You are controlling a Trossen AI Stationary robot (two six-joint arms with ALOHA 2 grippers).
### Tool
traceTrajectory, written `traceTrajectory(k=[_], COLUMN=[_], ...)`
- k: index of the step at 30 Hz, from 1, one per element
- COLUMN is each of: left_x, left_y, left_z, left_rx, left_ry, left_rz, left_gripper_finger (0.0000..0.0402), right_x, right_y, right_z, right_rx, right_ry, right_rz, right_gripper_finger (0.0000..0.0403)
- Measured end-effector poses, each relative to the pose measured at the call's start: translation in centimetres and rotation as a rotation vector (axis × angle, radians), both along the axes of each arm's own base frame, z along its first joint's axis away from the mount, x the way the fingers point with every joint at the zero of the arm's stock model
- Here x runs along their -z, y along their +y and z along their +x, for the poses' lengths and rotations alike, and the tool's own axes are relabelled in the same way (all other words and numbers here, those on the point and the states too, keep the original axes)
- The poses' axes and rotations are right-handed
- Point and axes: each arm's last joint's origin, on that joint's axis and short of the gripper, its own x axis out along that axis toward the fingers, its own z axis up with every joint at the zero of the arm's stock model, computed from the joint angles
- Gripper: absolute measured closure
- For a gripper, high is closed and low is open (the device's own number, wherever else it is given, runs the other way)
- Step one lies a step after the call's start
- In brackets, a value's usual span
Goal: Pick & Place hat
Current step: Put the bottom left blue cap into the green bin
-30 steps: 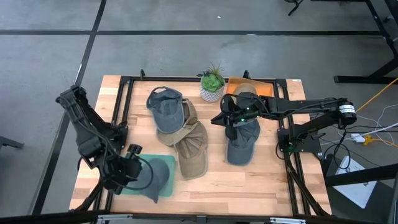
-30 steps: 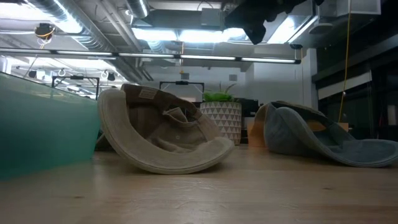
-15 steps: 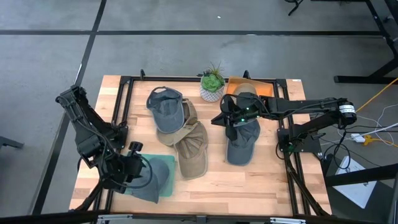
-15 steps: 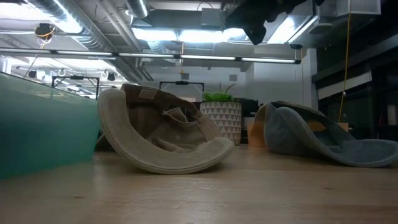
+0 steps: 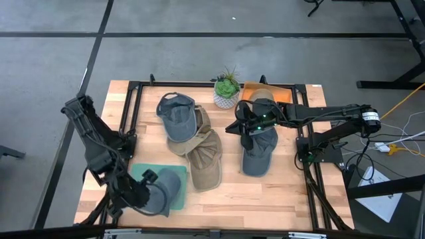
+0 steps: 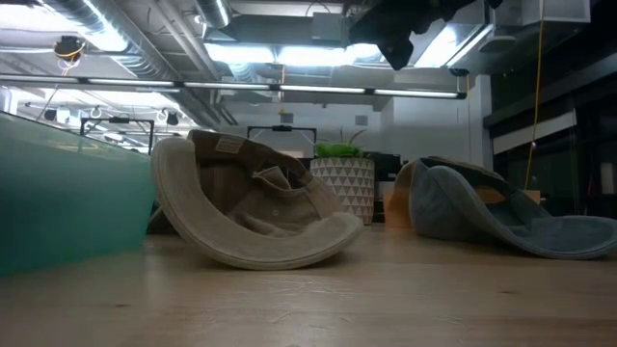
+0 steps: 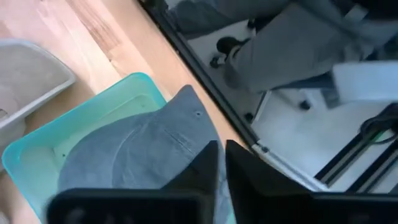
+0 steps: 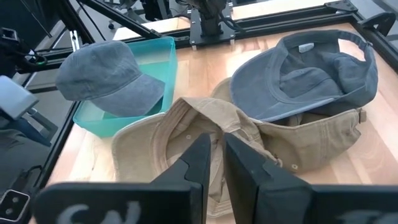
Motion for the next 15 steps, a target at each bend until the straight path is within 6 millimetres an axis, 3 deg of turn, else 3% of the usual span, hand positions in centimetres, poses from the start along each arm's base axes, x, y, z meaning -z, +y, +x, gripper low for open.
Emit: traceTrajectory(k=[9, 15], left_x=[3.6, 4.7], left_y=[-1.7, -2.8], left_z=[2.8, 4.4], left_rx=[0.086, 0.153], left_ry=[0.053, 0.092], left_rz=[0.137, 0.028], left_gripper_finger=[0.0399, 0.0400], right_x=[0.0, 0.0], right_y=[0.0, 0.0], right_z=[0.0, 0.0], right_rx=[0.037, 0.058], right_ry=[0.006, 0.010], right_rz=[0.077, 0.120], right_gripper_finger=[0.0359, 0.0359])
